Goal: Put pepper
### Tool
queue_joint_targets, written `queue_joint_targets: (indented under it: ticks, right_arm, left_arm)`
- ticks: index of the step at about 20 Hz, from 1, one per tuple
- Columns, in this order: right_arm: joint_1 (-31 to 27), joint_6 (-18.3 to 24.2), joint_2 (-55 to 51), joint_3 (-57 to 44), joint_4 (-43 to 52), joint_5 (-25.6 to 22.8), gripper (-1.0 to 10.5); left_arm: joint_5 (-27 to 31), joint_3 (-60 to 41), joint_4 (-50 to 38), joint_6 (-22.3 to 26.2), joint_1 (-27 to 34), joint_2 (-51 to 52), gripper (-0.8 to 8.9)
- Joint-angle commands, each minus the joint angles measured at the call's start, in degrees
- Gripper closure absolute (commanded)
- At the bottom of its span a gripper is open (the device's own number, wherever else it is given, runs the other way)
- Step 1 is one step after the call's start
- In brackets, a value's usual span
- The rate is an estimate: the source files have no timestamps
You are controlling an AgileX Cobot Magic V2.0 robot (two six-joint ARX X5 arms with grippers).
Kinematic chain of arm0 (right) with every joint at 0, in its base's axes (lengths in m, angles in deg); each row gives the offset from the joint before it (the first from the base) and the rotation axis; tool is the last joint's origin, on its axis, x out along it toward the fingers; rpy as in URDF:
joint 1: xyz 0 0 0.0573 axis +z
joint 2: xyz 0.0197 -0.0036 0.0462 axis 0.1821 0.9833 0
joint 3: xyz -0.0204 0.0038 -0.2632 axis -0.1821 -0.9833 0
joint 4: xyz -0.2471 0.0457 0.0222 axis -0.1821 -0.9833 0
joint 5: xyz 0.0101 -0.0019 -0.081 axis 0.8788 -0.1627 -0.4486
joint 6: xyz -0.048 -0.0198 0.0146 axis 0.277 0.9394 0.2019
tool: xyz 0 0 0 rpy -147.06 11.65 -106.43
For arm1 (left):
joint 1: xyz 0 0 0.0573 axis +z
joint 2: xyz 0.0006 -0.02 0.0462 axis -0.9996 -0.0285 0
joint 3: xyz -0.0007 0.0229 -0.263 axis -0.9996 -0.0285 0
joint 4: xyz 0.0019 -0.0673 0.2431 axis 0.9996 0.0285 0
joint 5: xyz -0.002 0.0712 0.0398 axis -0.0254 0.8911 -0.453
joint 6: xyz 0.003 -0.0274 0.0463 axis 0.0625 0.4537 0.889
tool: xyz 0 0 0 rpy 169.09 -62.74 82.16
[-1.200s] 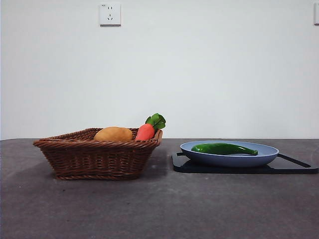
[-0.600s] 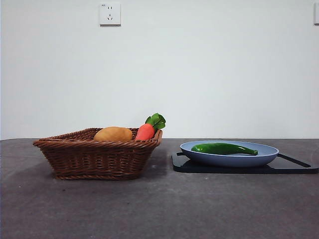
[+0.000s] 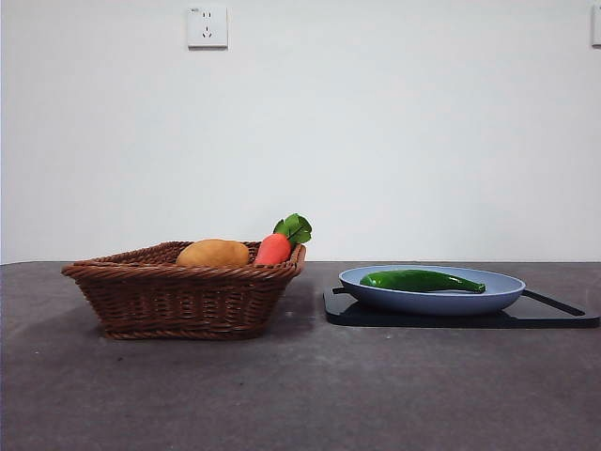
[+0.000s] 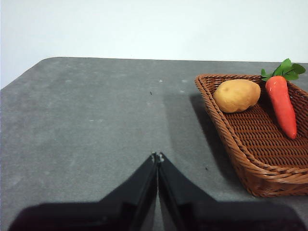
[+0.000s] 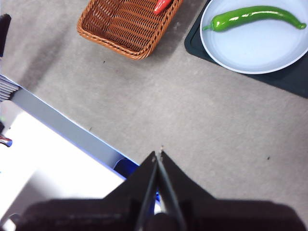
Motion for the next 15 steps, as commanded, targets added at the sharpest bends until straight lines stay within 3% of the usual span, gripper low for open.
queue_joint_targets:
  ticks: [1,7,12,15]
  right_arm:
    - [-3.4,2.5,-1.9,0.8,5.9,0.0,9.4]
    - [-11.9,-0.3,-15.0,-13.0,33.7,0.1,9.4]
    - [-13.7,-0.3,-27.6,-36.0,58.0,-0.2,9.4]
    - [-13.8,-0.4,-32.4,-45.4,65.7,-0.2,9.4]
  left_arm:
    - [-0.3,-0.5,-0.5,-0.4,0.2,0.2,8.05]
    - [-0.3,-0.5,-0.6,-0.4,0.2,0.2,8.05]
    - [-0.3,-0.5,-0.6,-0.4,0.2,0.2,8.05]
    - [-0.3,-0.5,-0.6,-0.4,0.2,0.2,8.05]
